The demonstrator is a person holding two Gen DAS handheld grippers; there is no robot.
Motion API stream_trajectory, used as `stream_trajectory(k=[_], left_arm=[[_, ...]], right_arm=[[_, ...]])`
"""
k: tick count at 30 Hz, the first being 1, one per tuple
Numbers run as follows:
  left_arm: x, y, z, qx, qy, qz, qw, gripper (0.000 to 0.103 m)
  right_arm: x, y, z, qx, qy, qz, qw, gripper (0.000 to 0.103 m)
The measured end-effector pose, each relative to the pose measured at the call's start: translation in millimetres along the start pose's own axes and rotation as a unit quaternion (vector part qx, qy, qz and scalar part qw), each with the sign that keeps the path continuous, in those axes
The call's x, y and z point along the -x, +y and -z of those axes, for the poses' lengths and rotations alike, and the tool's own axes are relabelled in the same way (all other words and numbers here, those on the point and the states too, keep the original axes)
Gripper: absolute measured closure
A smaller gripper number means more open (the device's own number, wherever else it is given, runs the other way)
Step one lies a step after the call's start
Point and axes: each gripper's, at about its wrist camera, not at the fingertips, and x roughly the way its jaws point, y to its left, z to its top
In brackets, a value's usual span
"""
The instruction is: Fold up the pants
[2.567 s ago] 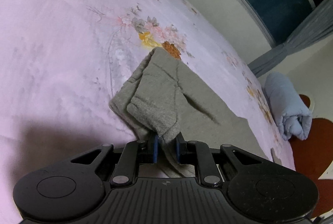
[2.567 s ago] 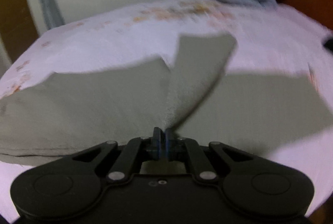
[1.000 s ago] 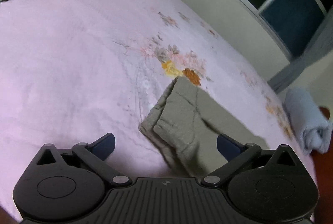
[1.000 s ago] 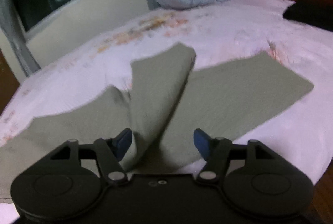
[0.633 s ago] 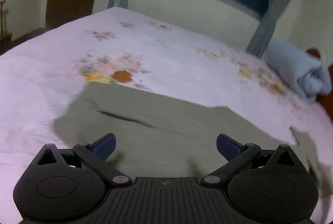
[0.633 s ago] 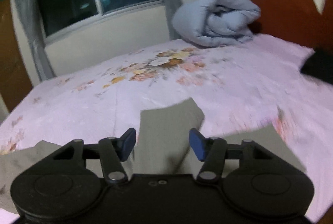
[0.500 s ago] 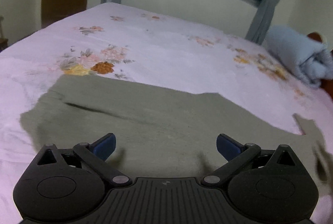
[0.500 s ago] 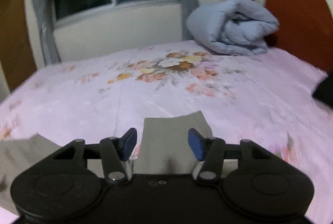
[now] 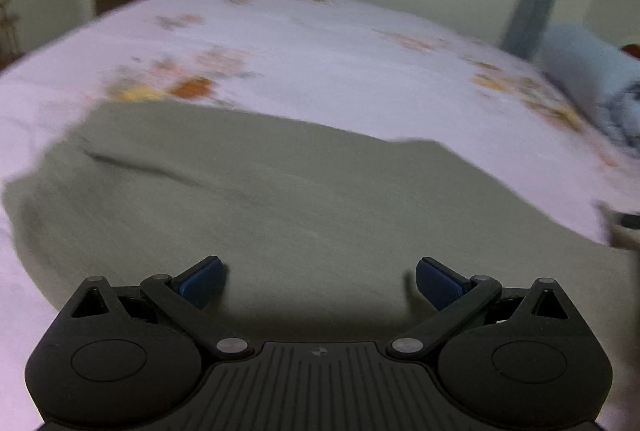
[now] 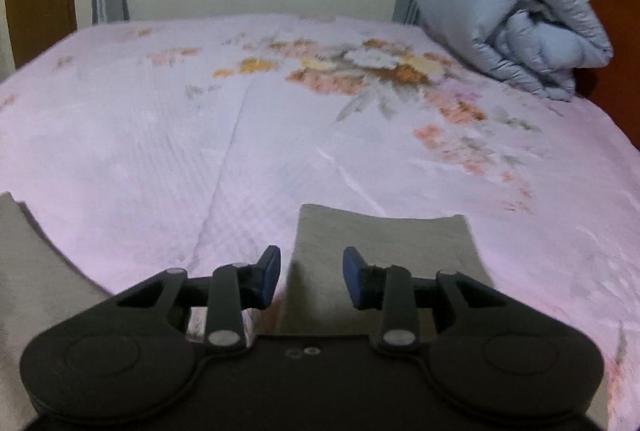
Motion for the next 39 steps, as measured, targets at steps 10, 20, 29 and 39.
stream_trajectory(k=[10,20,29,39], left_arm=[[-17.9,-110.0,46.5,-0.107,0.014,-0.006,0.9942,0.0],[-30.6,-106.9,43.0,-0.101,0.01,-0.017,0.9947,0.0],[-19.4,-83.3,21.6,-0.061,-0.045,-0.062,0.9952,0.0],[-26.0,-79.4,22.1,-0.1,-0.024,-0.077,0.9917,0.0]], right_arm=[[-31.8,-8.9,1.6,0.038,0.049,0.026,0.998,0.092],[27.8,-53.6,10.9,-0.03,-0.024,0.007,0.999,0.103],[58.5,-75.1,22.0,-0.055,-0.042,0.021,0.997,0.103],[76.3,-86.9,28.5,-0.076,-0.056,0.028,0.995,0.103]])
